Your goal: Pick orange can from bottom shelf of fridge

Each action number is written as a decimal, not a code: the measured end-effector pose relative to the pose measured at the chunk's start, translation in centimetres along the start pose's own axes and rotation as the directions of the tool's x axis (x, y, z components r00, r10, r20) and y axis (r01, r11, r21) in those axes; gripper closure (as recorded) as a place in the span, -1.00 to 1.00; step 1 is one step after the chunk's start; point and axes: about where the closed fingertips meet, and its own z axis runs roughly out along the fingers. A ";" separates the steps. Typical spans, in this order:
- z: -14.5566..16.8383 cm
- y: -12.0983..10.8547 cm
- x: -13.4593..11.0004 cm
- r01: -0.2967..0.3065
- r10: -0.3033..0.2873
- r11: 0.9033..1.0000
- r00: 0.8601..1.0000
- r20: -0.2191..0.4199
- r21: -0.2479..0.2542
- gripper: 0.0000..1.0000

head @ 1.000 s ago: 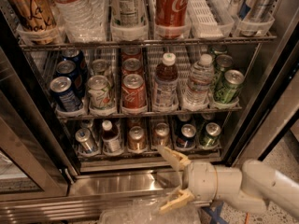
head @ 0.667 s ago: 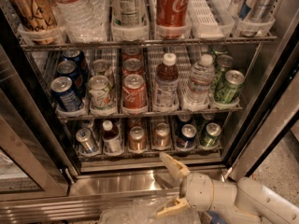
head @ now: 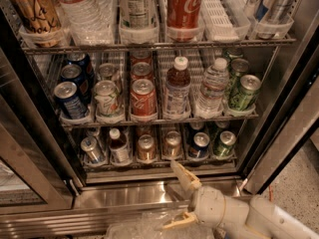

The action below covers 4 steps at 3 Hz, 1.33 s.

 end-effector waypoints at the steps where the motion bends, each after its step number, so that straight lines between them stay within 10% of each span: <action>1: -0.3 -1.8 -1.9 0.035 -0.070 0.978 0.985 0.161 0.206 -1.00; 3: -0.2 -3.5 -3.2 0.080 -0.151 0.946 0.966 0.209 0.314 -1.00; 4: -0.3 -2.2 -4.4 0.072 -0.188 0.912 0.948 0.258 0.403 -1.00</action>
Offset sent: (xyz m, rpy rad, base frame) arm 0.0128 -0.0090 0.0149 0.1349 -0.0551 -0.1840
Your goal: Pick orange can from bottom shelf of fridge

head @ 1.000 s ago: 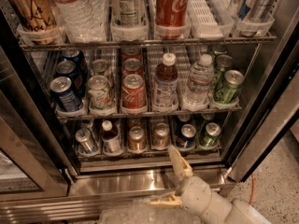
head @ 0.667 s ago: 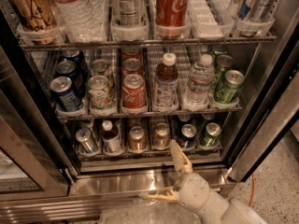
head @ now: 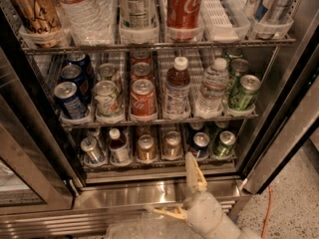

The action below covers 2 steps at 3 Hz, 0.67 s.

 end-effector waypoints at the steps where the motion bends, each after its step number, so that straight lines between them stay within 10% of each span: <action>1: 1.2 -0.5 -1.2 0.058 -0.059 0.997 0.998 0.038 0.047 -1.00; 2: 1.2 -0.5 -1.3 0.058 -0.059 0.997 0.998 0.038 0.047 -1.00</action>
Offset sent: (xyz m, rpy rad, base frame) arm 0.0052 0.0007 0.0155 0.0084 -0.0476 -0.0651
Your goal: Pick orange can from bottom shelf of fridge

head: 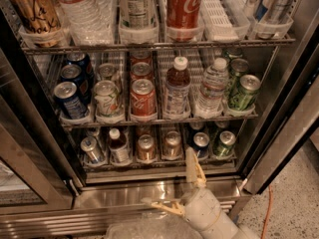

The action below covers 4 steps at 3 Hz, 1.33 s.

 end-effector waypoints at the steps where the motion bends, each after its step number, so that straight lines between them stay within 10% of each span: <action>1: 0.1 -0.1 1.1 -0.015 0.017 1.000 0.995 -0.097 0.017 -1.00; 2: -1.3 0.2 5.1 -0.092 0.113 0.993 0.934 -0.340 0.078 -1.00; 3: -1.9 -0.7 6.4 -0.063 0.104 0.992 0.900 -0.423 0.109 -1.00; 4: -1.3 -2.7 8.7 -0.081 0.148 0.981 0.895 -0.421 0.174 -1.00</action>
Offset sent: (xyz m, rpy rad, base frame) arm 0.0036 0.0024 -0.1358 -0.3847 0.7650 -0.0601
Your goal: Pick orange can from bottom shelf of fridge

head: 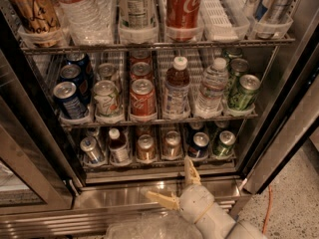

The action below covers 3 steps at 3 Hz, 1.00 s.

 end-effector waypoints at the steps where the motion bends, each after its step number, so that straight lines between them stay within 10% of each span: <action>1: 0.0 0.0 0.0 0.001 -0.001 1.000 1.000 0.000 -0.001 -1.00; 3: 0.0 -1.9 2.9 0.034 -0.026 0.995 0.996 -0.084 0.091 -1.00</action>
Offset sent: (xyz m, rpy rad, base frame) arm 0.0293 -0.0272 -0.0673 -0.2473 0.0515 -0.3106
